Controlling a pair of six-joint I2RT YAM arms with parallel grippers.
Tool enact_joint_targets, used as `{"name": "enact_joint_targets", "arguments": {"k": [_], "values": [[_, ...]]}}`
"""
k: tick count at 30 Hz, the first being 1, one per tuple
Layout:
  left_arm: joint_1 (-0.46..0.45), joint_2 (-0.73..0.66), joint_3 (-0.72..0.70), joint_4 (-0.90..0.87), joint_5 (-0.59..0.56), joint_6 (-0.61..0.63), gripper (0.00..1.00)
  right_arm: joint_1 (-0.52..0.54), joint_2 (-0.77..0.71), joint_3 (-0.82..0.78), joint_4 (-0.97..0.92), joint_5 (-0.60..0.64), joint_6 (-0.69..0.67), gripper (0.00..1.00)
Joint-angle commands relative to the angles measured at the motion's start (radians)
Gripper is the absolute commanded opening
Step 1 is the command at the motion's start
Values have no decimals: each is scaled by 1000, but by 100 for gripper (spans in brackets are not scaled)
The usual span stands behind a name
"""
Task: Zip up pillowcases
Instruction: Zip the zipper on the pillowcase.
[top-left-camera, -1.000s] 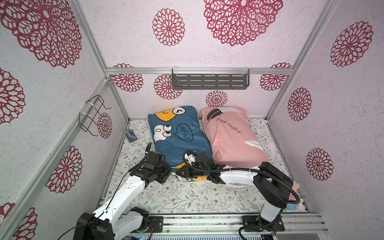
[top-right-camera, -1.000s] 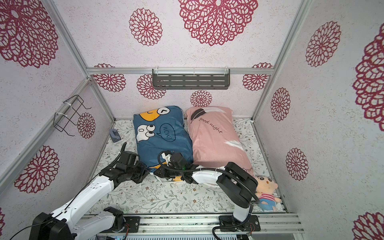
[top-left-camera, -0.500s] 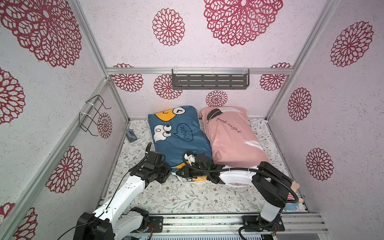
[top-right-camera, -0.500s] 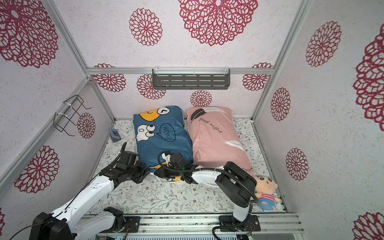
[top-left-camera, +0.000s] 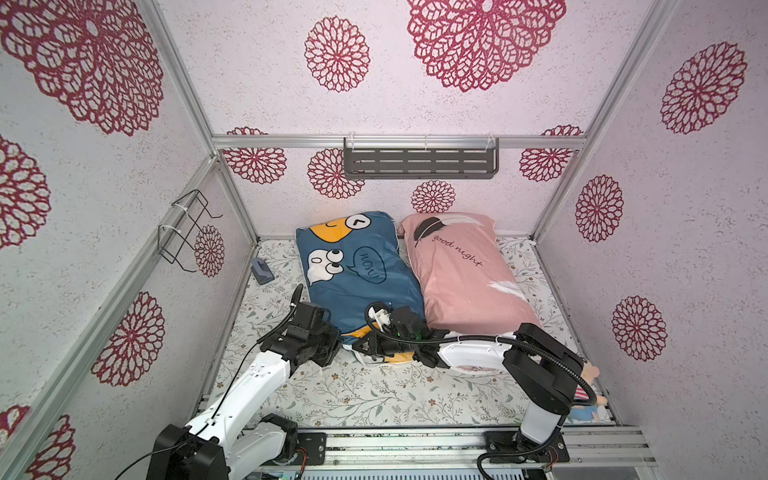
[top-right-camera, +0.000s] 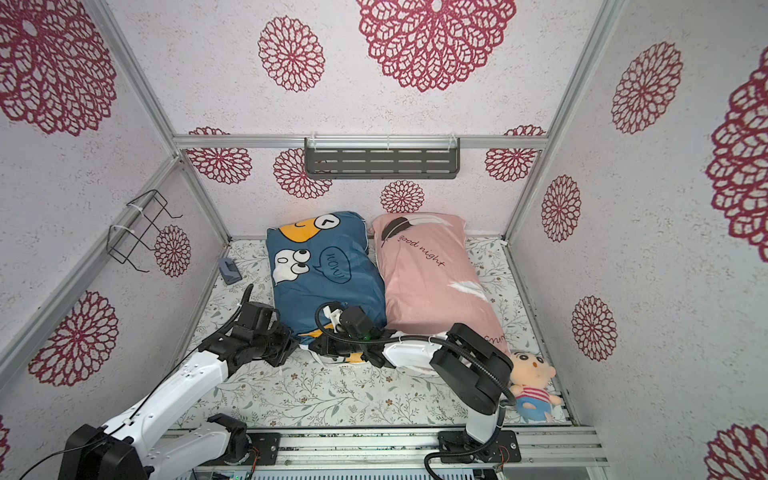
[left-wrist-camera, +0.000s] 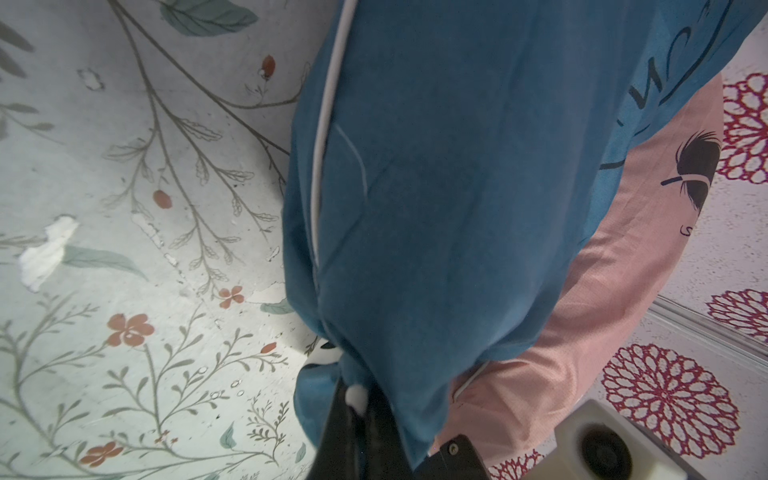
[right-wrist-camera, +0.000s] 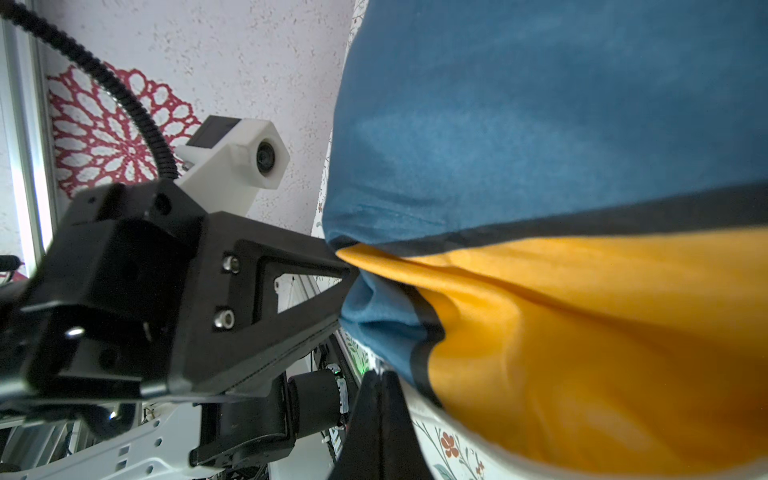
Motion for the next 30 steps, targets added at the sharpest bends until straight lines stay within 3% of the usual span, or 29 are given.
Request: {"name": "enact_joint_targets", "arguments": {"k": [1,13,30], "values": [[8,-15,2,46,-3,-5,0,4,-13,34,3,17,-3,0],[82,-134,-62,-10,-47,-21,0,4,-46,32,-113,83,-72,0],[288,-271,-116,-167,-78,41,0,6,-82,35,-310,165,-152,0]]}}
